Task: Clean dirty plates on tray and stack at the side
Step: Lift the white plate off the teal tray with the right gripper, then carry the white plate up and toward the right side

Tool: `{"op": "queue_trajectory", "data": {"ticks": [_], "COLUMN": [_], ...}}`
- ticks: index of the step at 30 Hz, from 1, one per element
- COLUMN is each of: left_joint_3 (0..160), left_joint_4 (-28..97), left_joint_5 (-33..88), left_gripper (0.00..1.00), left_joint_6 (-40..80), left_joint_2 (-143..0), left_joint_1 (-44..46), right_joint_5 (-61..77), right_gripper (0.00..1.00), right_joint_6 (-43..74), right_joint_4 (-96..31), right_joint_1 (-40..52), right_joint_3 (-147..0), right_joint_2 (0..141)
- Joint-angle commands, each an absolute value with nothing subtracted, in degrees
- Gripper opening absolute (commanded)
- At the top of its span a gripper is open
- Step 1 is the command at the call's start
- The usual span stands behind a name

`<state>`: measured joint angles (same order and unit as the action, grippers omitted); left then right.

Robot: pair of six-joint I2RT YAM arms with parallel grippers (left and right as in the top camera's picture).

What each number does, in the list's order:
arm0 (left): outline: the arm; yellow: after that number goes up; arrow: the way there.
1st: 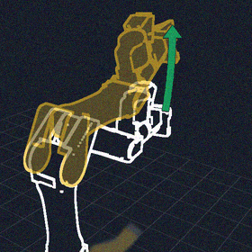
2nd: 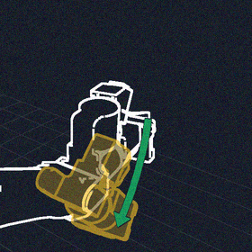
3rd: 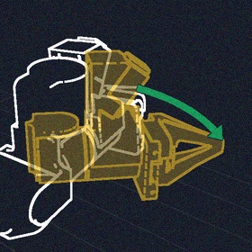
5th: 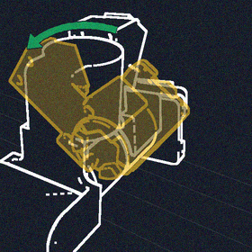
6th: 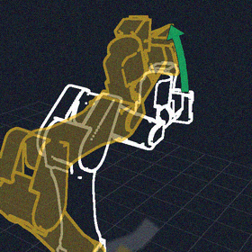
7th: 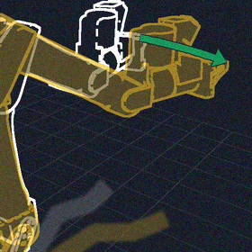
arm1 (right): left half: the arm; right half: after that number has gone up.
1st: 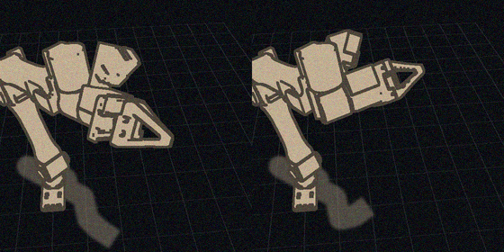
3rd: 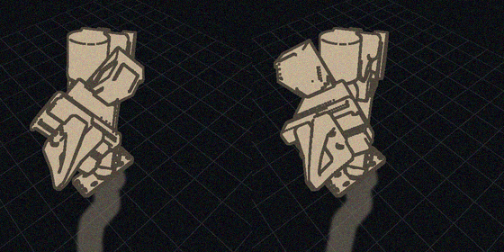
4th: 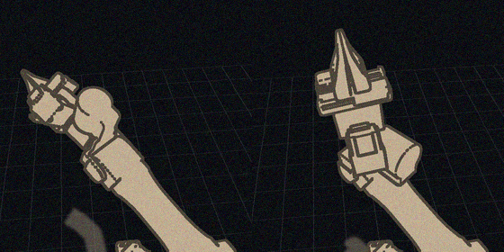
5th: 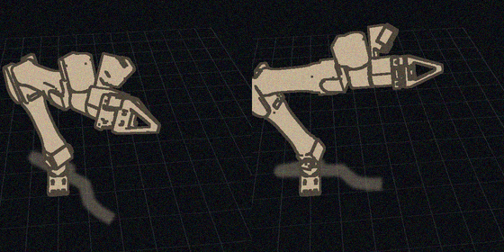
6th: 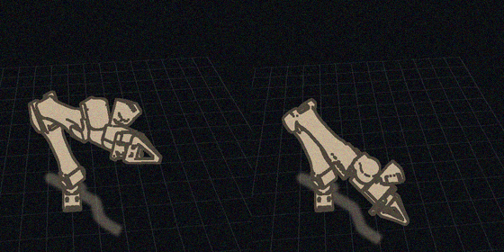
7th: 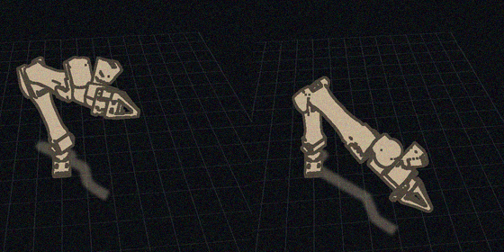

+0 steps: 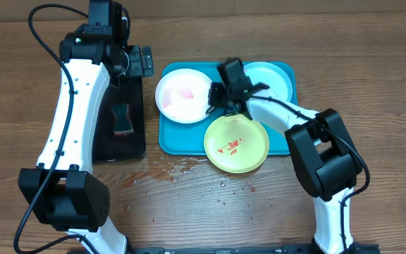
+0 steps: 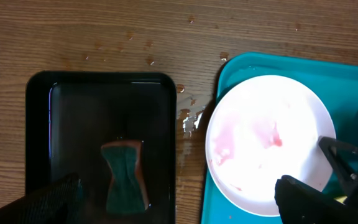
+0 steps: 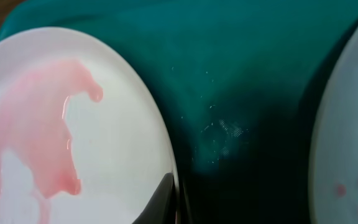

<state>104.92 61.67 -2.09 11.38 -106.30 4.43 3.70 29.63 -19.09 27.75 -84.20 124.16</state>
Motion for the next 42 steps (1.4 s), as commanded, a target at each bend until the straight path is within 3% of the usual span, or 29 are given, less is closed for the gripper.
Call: {"op": "queue_trajectory", "data": {"ticks": [1, 9, 15, 27, 42], "left_joint_3": [105.3, 105.3, 105.3, 105.3, 105.3], "left_joint_4": [61.7, 61.8, 61.1, 59.7, 58.3], "left_joint_5": [-1.4, -1.4, 1.4, 5.3, 13.9], "left_gripper": [1.0, 1.0, 1.0, 1.0, 1.0], "left_joint_6": [10.3, 10.3, 10.3, 10.2, 5.4], "left_joint_2": [-106.3, -106.3, -106.3, -106.3, -106.3], "left_joint_1": [4.3, 4.3, 4.1, 2.3, -2.6], "right_joint_5": [0.8, -17.0, -32.2, -59.5, -70.9], "right_gripper": [0.04, 0.04, 0.03, 0.04, 0.04], "right_joint_6": [26.8, 17.4, 10.7, 2.9, 0.8], "right_joint_4": [-24.5, -46.4, -55.7, -58.9, -57.3], "right_joint_1": [26.8, 24.7, 24.7, 28.8, 36.5], "right_joint_3": [-92.7, -111.9, -121.0, -122.1, -122.1], "right_joint_2": [124.4, 123.7, 123.7, 123.5, 123.4]}}
